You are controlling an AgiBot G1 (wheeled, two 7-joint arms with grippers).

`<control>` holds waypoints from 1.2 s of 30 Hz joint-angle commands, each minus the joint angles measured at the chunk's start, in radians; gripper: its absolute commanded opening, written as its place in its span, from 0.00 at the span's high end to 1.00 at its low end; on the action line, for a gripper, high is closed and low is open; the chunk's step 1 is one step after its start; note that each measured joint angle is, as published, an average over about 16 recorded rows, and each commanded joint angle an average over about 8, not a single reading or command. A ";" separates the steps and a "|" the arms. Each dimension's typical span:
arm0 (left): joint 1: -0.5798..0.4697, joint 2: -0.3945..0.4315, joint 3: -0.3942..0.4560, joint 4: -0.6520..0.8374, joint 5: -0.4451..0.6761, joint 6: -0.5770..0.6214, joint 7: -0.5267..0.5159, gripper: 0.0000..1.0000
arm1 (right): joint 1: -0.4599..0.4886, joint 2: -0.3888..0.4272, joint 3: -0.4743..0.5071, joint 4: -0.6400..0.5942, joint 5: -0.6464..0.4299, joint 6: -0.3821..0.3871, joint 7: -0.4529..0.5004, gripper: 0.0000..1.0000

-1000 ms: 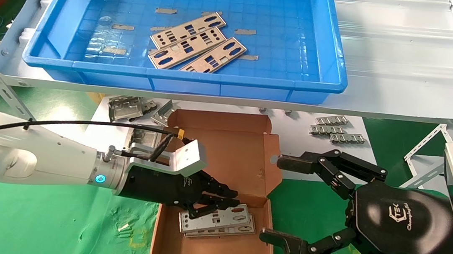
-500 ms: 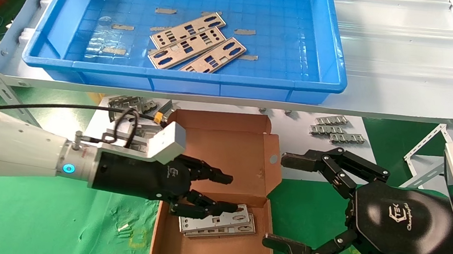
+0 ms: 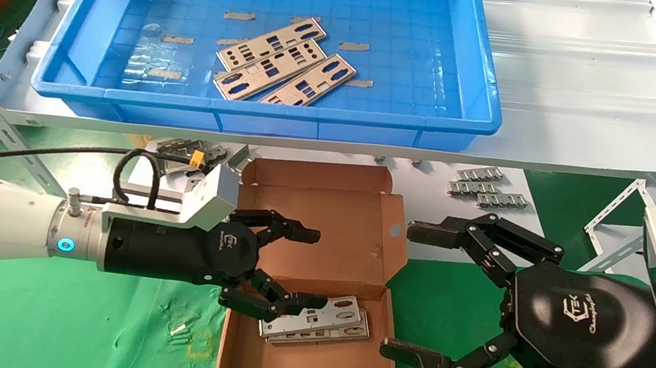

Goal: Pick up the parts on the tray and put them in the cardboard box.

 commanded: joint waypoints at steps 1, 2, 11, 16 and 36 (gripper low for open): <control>-0.003 0.005 0.003 0.007 0.003 -0.002 0.000 0.00 | 0.000 0.000 0.000 0.000 0.000 0.000 0.000 0.00; -0.002 0.004 0.000 0.004 0.004 -0.003 -0.002 0.00 | 0.000 0.000 0.000 0.000 0.000 0.000 0.000 0.00; 0.058 -0.057 -0.085 -0.122 0.002 -0.015 -0.054 0.00 | 0.000 0.000 0.000 0.000 0.000 0.000 0.000 0.00; 0.103 -0.102 -0.148 -0.215 0.000 -0.023 -0.093 0.00 | 0.000 0.000 0.000 0.000 0.000 0.000 0.000 0.00; 0.280 -0.282 -0.398 -0.585 -0.007 -0.058 -0.247 0.00 | 0.000 0.000 0.000 0.000 0.000 0.000 0.000 0.00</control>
